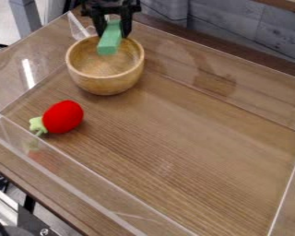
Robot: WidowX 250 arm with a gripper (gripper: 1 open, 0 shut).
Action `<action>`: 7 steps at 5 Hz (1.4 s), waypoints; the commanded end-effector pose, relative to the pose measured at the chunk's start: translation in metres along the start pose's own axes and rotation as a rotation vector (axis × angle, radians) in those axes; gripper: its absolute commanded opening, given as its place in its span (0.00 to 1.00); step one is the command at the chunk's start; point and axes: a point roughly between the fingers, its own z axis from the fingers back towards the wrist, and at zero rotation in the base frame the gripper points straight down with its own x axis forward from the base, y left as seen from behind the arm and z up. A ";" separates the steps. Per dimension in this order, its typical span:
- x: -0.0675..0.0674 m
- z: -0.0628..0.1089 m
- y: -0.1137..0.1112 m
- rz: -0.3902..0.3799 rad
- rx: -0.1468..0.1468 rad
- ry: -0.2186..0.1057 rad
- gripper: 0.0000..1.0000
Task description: Remove the green stick from the brown bowl and put it on the table
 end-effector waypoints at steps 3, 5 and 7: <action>-0.045 0.035 -0.045 -0.004 -0.020 -0.118 0.00; -0.069 0.015 -0.076 -0.072 -0.015 -0.112 0.00; -0.082 -0.002 -0.079 -0.160 -0.014 -0.107 0.00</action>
